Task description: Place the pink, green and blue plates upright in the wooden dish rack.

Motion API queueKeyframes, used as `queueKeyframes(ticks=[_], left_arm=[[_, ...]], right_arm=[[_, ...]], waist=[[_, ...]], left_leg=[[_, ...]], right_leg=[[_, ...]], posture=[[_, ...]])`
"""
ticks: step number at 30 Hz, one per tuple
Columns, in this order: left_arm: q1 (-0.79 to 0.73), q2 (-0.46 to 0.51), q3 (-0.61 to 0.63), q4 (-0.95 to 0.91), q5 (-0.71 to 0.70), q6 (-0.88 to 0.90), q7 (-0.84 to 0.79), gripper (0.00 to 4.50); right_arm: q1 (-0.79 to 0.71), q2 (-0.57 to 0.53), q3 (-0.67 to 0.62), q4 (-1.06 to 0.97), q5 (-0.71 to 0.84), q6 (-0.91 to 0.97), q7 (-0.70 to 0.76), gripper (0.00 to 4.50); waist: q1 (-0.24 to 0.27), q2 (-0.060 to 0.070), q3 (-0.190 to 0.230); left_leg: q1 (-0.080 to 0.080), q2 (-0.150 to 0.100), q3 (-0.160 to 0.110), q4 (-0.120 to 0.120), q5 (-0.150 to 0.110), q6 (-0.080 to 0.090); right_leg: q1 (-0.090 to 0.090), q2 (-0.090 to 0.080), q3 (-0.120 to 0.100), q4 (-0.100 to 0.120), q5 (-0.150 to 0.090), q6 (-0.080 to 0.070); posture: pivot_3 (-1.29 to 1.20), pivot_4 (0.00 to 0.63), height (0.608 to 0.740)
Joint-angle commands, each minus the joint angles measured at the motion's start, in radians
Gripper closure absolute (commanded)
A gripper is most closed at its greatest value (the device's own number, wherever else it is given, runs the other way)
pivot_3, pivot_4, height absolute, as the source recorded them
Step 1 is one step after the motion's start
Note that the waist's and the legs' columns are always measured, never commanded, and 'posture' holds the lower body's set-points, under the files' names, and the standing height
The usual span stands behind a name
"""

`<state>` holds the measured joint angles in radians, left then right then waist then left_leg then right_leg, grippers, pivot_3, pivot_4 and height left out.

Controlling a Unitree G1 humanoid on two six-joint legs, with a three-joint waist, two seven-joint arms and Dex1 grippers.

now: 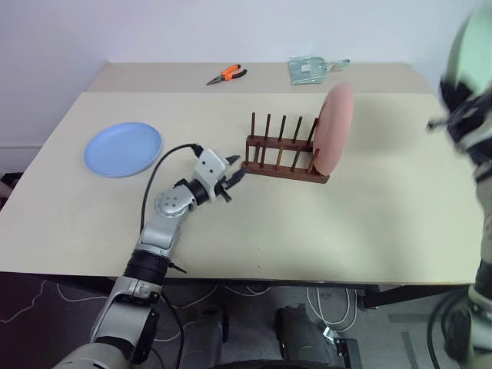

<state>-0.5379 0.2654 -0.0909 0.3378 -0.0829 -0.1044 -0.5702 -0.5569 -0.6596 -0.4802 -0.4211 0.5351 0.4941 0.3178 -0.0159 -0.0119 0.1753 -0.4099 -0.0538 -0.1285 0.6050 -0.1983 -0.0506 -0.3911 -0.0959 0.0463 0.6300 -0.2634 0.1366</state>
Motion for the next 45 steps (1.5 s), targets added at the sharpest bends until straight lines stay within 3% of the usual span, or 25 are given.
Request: queueKeyframes(ticks=[1,3,5,10,19,34,37,41,45], left_arm=[[-0.025,0.023,0.052,0.025,0.009,-0.053,0.045,2.82],[-0.022,0.029,0.065,0.03,0.0,-0.055,0.043,2.82],[-0.018,0.036,0.071,0.03,-0.002,-0.061,0.04,2.82],[-0.004,0.042,0.081,0.0,-0.01,-0.054,0.03,2.82],[0.024,0.028,0.071,-0.065,-0.027,-0.023,0.018,2.82],[0.067,0.003,0.037,-0.143,-0.031,0.028,-0.035,2.82],[0.066,0.004,0.038,-0.143,-0.031,0.029,-0.034,2.82],[0.073,0.009,0.04,-0.15,-0.028,0.032,-0.03,2.82],[0.077,0.013,0.048,-0.153,-0.025,0.04,-0.018,2.82]], right_arm=[[-0.077,0.096,-0.019,-0.101,0.355,0.105,-0.059,4.44],[-0.119,0.188,0.02,-0.134,0.552,0.134,-0.136,4.44],[-0.126,0.292,0.094,-0.151,0.646,0.145,-0.218,4.44],[-0.075,0.467,0.242,-0.123,0.618,0.142,-0.383,4.44],[-0.041,0.481,0.311,0.006,0.474,0.115,-0.357,4.44],[-0.143,0.515,0.276,0.255,0.394,0.13,-0.405,4.44],[-0.162,0.498,0.288,0.282,0.345,0.139,-0.401,3.4],[-0.164,0.445,0.345,0.26,0.229,0.117,-0.343,1.4],[-0.179,0.379,0.389,0.235,0.105,0.079,-0.286,1.4]], waist=[[0.008,-0.002,-0.001],[0.01,-0.002,-0.001],[0.005,-0.002,-0.001],[0.001,-0.001,-0.001],[-0.003,-0.001,-0.001],[-0.005,0.0,-0.001],[-0.004,0.0,-0.001],[-0.004,0.0,-0.001],[-0.004,0.0,0.0]], left_leg=[[0.0,0.0,-0.002,0.0,-0.001,0.001],[-0.002,-0.002,-0.003,0.001,-0.001,0.001],[-0.003,-0.003,-0.003,0.002,-0.001,0.001],[-0.003,-0.003,-0.003,0.002,-0.001,0.001],[-0.002,-0.003,-0.001,0.002,-0.001,0.001],[-0.002,-0.002,-0.001,0.001,-0.001,0.001],[-0.002,-0.002,-0.001,0.001,-0.001,0.001],[-0.002,-0.002,0.0,0.001,-0.001,0.001],[-0.002,-0.002,0.0,0.001,-0.001,0.001]], right_leg=[[0.001,0.0,-0.001,-0.001,-0.001,0.001],[0.001,-0.002,-0.002,-0.002,-0.001,0.001],[0.001,-0.004,-0.001,-0.001,0.0,0.001],[-0.002,-0.002,0.0,0.001,0.0,0.0],[-0.002,-0.002,0.0,0.001,0.0,0.0],[-0.003,-0.001,0.0,0.001,0.0,0.0],[-0.003,-0.001,0.0,0.001,0.0,0.0],[-0.003,-0.001,0.0,0.001,0.0,0.0],[-0.003,-0.001,0.0,0.001,0.0,0.0]], posture=[[0.0,0.15,0.74],[0.0,0.15,0.74],[0.0,0.15,0.74],[0.0,0.15,0.74],[0.0,0.15,0.74],[0.0,0.15,0.74],[0.0,0.15,0.74],[0.0,0.15,0.74],[0.0,0.15,0.74]])
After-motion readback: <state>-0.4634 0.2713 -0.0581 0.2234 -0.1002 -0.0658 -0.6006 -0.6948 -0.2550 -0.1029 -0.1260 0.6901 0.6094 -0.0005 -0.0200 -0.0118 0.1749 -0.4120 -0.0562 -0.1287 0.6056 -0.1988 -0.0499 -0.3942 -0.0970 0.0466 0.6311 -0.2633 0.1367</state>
